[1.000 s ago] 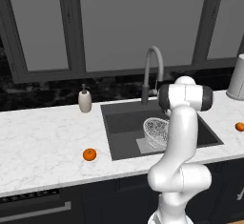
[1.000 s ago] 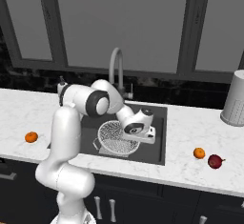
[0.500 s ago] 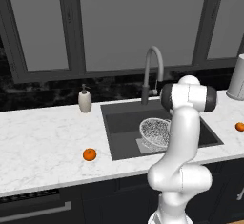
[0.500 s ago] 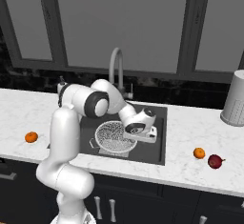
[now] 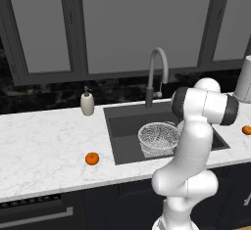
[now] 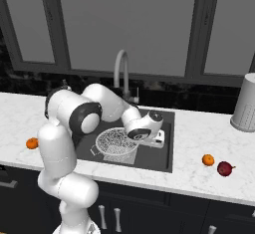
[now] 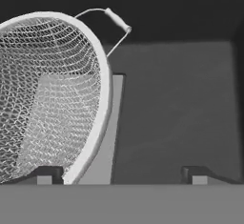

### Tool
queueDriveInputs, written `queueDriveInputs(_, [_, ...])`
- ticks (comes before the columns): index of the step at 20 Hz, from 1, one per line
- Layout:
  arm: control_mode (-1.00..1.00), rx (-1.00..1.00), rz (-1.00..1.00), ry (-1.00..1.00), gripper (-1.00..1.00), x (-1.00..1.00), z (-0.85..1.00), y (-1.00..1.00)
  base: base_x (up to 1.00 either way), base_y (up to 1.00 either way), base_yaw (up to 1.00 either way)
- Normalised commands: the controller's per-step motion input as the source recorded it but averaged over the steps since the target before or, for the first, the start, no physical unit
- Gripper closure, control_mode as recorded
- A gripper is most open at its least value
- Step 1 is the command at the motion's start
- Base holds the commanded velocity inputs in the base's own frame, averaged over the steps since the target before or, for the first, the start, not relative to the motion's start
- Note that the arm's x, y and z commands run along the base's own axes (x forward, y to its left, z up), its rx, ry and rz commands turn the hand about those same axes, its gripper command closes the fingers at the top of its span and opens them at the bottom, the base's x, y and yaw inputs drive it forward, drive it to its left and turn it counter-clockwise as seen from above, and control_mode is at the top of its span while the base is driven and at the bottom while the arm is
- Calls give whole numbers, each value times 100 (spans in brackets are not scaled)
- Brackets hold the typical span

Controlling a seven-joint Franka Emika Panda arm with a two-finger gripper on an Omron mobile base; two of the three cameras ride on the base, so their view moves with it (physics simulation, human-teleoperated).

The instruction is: Put the colander in the sink, put the orange, tangerine, pear in the colander, and turn on the sink faucet and pour water over the colander.

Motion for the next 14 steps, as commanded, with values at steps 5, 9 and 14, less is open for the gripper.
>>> queueDriveInputs(5, [-100, 1, -7, -9, -100, -64, 81, 1, 0, 0, 0])
queueDriveInputs(9, [-100, 0, -6, -17, -100, -59, 89, 0, 0, 0, 0])
queueDriveInputs(14, [-100, 0, -7, -13, -100, -50, 97, 0, 0, 0, 0])
